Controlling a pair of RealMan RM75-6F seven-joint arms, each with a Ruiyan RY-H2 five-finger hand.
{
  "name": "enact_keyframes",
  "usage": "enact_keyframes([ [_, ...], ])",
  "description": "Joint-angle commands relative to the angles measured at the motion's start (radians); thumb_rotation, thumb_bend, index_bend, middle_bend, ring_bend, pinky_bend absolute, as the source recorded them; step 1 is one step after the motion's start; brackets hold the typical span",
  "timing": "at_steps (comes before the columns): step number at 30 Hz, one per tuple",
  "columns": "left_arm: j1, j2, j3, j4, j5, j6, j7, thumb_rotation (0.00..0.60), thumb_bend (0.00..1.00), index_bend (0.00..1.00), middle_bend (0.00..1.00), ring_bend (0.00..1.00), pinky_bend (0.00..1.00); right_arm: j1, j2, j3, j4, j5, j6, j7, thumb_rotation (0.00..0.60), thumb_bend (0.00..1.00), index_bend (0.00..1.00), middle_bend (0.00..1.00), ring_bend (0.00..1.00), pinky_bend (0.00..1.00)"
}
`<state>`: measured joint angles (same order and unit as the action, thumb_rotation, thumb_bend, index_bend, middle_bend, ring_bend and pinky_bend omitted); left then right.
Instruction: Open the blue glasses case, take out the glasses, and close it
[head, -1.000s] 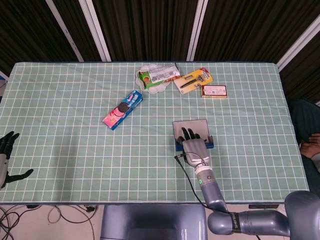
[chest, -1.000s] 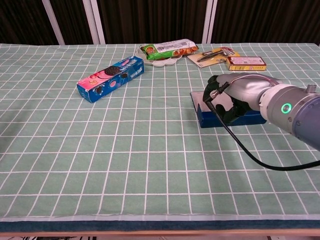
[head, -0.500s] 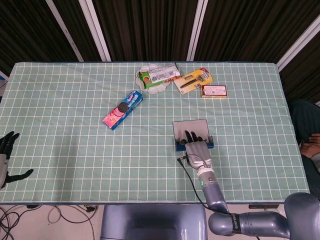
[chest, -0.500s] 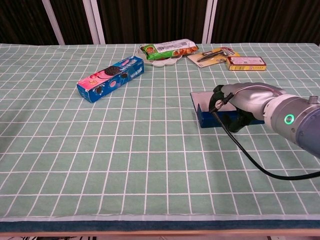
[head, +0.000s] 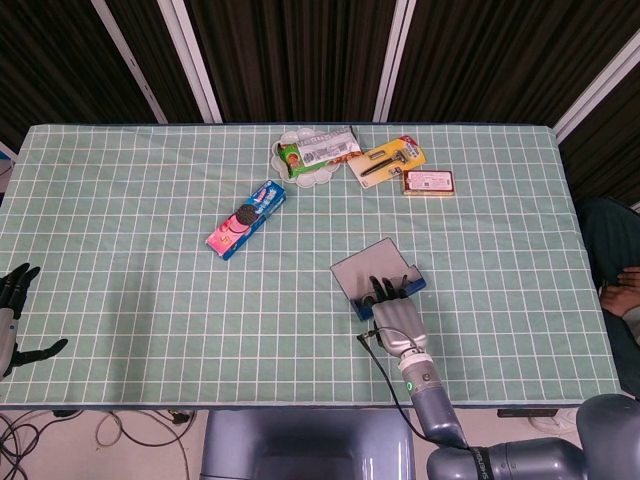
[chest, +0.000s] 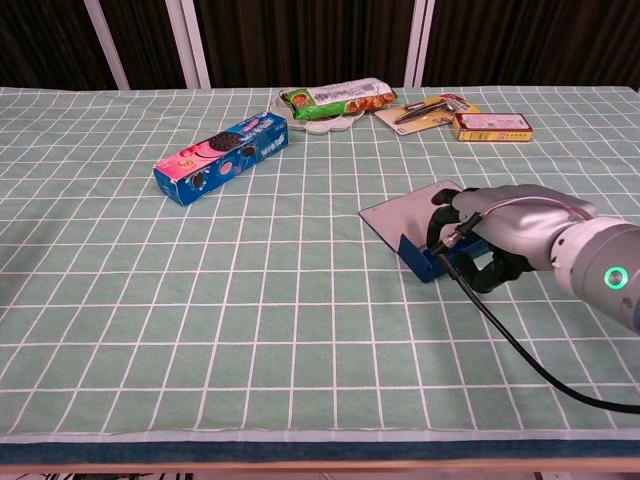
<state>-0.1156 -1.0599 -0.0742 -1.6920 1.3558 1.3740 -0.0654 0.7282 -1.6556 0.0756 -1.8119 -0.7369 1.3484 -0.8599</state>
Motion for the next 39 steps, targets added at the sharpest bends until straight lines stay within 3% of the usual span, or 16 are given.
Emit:
enact_keyframes([
  [1,0.0,-0.001,0.0,0.0,0.0,0.002,0.001,0.6,0.03,0.0,0.0,0.0,0.0,-0.009,0.006,-0.008,-0.008,-0.011,0.009,-0.007,0.6,0.75,0.31,0.0,0.0,0.19],
  [39,0.004,0.002,0.002,-0.002,0.007,0.008,-0.005,0.6,0.03,0.0,0.0,0.0,0.0,-0.121,0.099,-0.07,-0.065,-0.09,0.079,-0.082,0.6,0.76,0.44,0.0,0.0,0.19],
])
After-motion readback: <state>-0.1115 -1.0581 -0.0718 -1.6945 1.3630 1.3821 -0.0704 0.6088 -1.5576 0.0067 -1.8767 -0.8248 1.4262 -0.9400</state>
